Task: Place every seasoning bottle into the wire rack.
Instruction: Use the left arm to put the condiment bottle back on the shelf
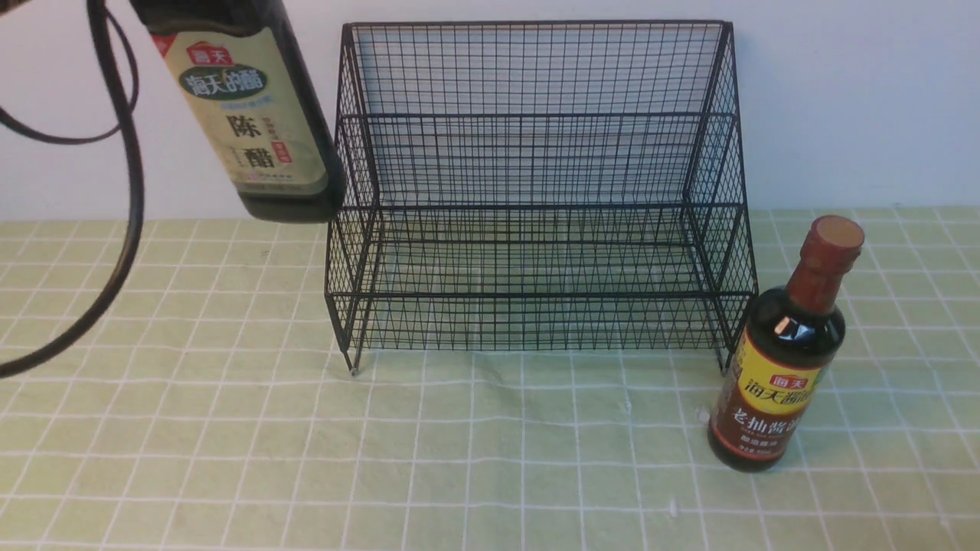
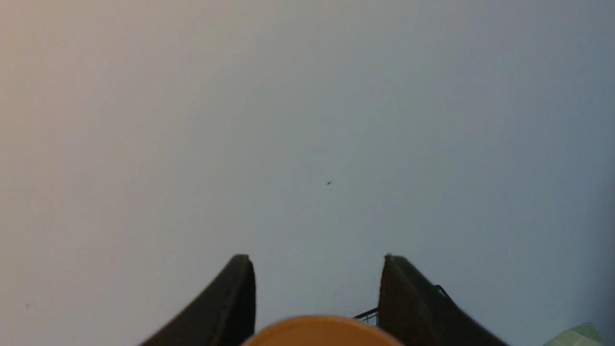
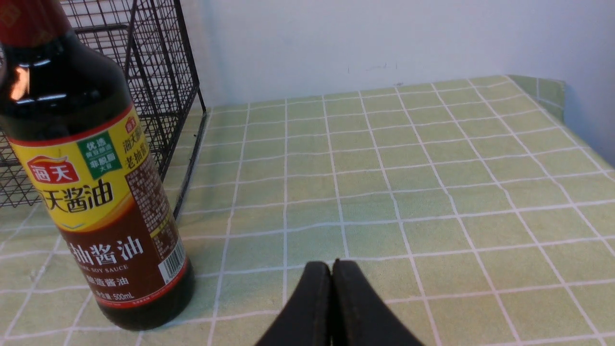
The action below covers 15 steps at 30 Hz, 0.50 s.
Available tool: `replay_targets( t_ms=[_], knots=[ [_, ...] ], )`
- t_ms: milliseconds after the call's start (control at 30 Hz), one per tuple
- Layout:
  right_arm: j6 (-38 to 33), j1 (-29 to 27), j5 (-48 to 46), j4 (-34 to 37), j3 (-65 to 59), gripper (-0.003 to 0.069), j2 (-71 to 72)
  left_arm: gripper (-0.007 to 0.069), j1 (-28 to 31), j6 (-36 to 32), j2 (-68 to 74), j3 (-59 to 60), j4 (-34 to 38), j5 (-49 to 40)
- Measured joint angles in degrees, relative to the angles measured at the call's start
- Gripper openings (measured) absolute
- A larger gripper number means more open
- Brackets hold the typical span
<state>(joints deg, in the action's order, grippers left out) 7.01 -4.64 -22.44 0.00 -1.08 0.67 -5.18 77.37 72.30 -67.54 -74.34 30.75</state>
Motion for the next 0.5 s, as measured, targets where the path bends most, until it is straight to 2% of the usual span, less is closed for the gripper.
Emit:
replay_targets(
  t_ms=[167,333,500],
  knots=[
    [0.0,0.0,0.0,0.0,0.0,-0.0013,0.0,0.0304,-2.82,0.67,4.94,-2.38,-0.74,-0.64],
    [0.0,0.0,0.0,0.0,0.0,-0.0013,0.0,0.0304,-8.9,-1.23,10.86,-5.97,-1.32,-9.01],
    [0.0,0.0,0.0,0.0,0.0,-0.0013,0.0,0.0304,-11.42,-1.97,16.3,-12.18,-1.27,-14.81]
  ],
)
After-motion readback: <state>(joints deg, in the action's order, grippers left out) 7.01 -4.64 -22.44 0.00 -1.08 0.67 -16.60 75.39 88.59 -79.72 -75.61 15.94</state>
